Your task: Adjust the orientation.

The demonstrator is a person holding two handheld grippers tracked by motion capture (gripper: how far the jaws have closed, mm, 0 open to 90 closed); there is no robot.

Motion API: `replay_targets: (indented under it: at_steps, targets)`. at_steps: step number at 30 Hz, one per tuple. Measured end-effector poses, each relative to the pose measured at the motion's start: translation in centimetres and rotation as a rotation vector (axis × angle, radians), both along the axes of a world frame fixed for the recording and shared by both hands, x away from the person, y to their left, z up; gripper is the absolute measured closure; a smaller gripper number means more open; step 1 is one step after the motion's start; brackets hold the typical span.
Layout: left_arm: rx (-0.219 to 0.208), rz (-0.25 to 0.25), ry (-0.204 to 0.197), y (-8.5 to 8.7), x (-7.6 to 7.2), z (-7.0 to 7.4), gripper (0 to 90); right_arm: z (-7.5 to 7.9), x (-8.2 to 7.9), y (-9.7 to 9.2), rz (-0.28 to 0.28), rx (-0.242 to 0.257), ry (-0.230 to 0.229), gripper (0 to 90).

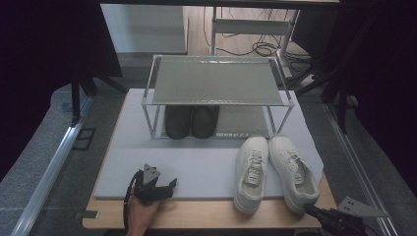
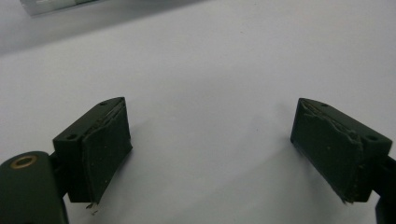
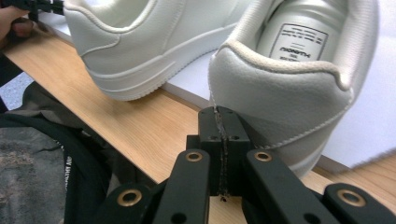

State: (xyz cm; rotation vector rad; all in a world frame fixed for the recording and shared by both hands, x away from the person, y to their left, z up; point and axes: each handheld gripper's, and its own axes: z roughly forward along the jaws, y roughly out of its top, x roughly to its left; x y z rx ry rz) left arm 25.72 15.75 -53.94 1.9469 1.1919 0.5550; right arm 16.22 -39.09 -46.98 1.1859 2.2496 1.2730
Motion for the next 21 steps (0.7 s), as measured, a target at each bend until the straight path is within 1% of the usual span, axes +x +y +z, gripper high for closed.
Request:
replay_targets:
  at_steps: [5,7,8,9,10,11,12,13,16,17,18,19,21]
  targets:
    - [0.000,0.000,0.000,0.0,0.0,0.0,11.6,0.1,-0.3,-1.2,-0.030,-0.009,-0.006,90.0]
    - [0.000,0.001,0.000,0.0,0.0,0.0,11.6,0.2,-0.4,-1.9,-0.057,-0.012,-0.011,90.0]
    - [0.000,0.001,0.000,0.0,0.0,0.0,11.6,0.3,-0.5,-2.4,-0.106,-0.042,-0.020,90.0]
    - [0.000,0.001,0.000,0.0,0.0,0.0,11.6,0.3,-0.5,-2.4,-0.106,-0.042,-0.020,90.0]
    - [0.000,0.001,0.000,0.0,0.0,0.0,11.6,0.2,-0.5,-2.7,-0.148,-0.085,-0.030,90.0]
    - [0.000,0.001,0.000,0.0,0.0,0.0,11.6,0.1,-0.4,-3.2,-0.165,-0.097,-0.024,90.0]
    - [-0.001,0.002,0.000,0.0,0.0,0.0,11.6,0.0,-0.4,-3.5,-0.165,-0.076,-0.018,90.0]
    - [0.000,0.002,0.000,0.0,0.0,0.0,11.6,-0.1,-0.5,-3.8,-0.164,-0.044,-0.014,90.0]
    - [-0.001,0.002,0.000,0.0,0.0,0.0,11.6,0.0,-0.6,-3.8,-0.164,-0.051,-0.019,90.0]
    - [-0.001,0.002,0.000,0.0,0.0,0.0,11.6,0.3,-0.7,-3.5,-0.137,-0.037,-0.024,90.0]
    - [0.000,0.002,0.000,0.0,0.0,0.0,11.6,0.3,-0.7,-3.5,-0.137,-0.037,-0.024,90.0]
    - [0.000,0.002,0.000,0.0,0.0,0.0,11.6,0.4,-0.8,-3.2,-0.125,-0.037,-0.026,90.0]
    - [0.000,0.002,0.000,0.0,0.0,0.0,11.6,0.5,-0.8,-2.6,-0.083,-0.017,-0.022,90.0]
